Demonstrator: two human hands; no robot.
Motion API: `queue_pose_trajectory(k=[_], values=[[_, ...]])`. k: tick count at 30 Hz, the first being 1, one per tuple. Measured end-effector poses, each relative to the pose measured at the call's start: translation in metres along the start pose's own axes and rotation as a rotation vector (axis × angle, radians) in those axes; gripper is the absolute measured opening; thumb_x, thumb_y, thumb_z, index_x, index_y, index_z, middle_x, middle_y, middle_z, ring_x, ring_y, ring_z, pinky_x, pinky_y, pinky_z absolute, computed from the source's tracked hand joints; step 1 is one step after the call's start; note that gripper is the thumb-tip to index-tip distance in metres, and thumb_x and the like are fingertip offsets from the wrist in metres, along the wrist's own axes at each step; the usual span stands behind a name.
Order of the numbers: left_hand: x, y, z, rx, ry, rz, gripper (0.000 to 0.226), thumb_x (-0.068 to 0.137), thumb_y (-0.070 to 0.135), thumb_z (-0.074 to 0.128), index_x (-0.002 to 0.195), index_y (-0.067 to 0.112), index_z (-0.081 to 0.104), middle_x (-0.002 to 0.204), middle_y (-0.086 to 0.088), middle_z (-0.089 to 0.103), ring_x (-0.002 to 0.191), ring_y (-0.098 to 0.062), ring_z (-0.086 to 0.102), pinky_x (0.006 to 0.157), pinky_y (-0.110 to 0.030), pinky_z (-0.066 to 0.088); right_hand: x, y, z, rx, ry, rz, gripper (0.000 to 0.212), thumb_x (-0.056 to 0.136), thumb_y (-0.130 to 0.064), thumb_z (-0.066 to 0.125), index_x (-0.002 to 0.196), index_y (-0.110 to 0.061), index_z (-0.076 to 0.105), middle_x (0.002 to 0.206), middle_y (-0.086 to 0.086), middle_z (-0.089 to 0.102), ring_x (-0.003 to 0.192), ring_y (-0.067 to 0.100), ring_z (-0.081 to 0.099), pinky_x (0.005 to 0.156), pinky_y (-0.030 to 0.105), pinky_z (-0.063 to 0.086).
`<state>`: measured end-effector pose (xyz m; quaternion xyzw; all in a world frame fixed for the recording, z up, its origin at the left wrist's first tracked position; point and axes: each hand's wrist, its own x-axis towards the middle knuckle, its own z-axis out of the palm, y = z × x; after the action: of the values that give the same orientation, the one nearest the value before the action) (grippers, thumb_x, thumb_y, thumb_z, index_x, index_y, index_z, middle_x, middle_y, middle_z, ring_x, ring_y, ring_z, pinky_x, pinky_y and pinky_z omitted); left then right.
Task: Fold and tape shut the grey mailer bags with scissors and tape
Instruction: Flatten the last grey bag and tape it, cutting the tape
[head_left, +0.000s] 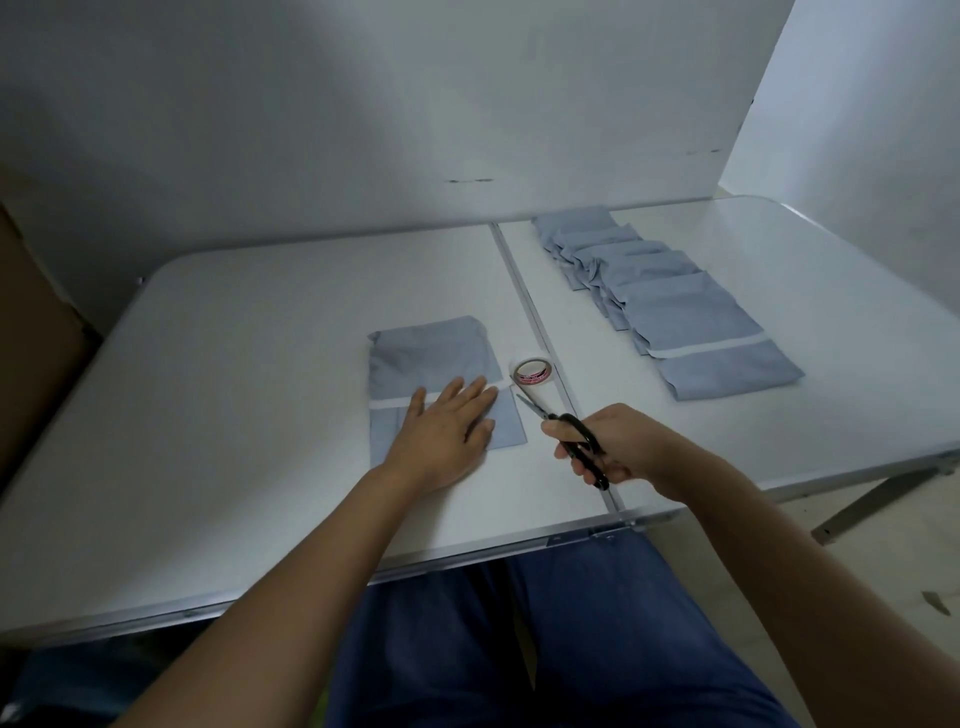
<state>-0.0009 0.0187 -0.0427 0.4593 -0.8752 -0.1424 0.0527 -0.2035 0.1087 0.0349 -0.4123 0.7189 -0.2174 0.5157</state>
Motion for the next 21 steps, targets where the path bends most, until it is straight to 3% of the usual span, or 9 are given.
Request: queue_pose_trajectory(k=[5,9,13,21], values=[[-0.001,-0.001,0.001,0.011,0.009,0.005,0.053,0.103,0.045,0.021,0.153,0.033,0.014,0.16,0.013,0.009,0.148,-0.008,0.001,0.119,-0.048,-0.004,0.007,-0.005,0.007,0.068,0.017,0.018,0.042,0.085,-0.046,0.067,0.085,-0.003,0.066,0.058,0.004,0.062,0.046,0.012,0.055,0.05,0.019,0.045],[-0.002,0.0,0.001,0.002,0.018,0.003,0.054,0.103,0.045,0.021,0.153,0.033,0.006,0.161,0.012,0.009,0.148,-0.008,0.001,0.119,-0.046,-0.005,0.014,-0.004,0.016,0.081,0.039,-0.004,0.043,0.083,-0.045,0.069,0.088,-0.003,0.067,0.058,0.004,0.063,0.046,0.013,0.055,0.05,0.022,0.045],[-0.002,0.0,0.0,-0.001,0.014,-0.004,0.056,0.103,0.044,0.022,0.153,0.031,0.003,0.161,0.011,0.006,0.147,-0.008,0.0,0.119,-0.045,-0.007,0.012,-0.002,0.019,-0.037,0.08,-0.07,0.048,0.084,-0.044,0.069,0.095,0.003,0.067,0.064,0.006,0.063,0.05,0.012,0.056,0.048,0.018,0.045],[0.001,0.0,0.002,0.012,0.002,-0.006,0.055,0.102,0.045,0.02,0.154,0.031,0.009,0.161,0.012,0.005,0.148,-0.008,-0.002,0.118,-0.046,-0.007,0.014,-0.011,0.015,-0.221,0.123,-0.123,0.044,0.083,-0.046,0.069,0.081,-0.002,0.067,0.065,0.005,0.066,0.052,0.011,0.058,0.054,0.02,0.045]])
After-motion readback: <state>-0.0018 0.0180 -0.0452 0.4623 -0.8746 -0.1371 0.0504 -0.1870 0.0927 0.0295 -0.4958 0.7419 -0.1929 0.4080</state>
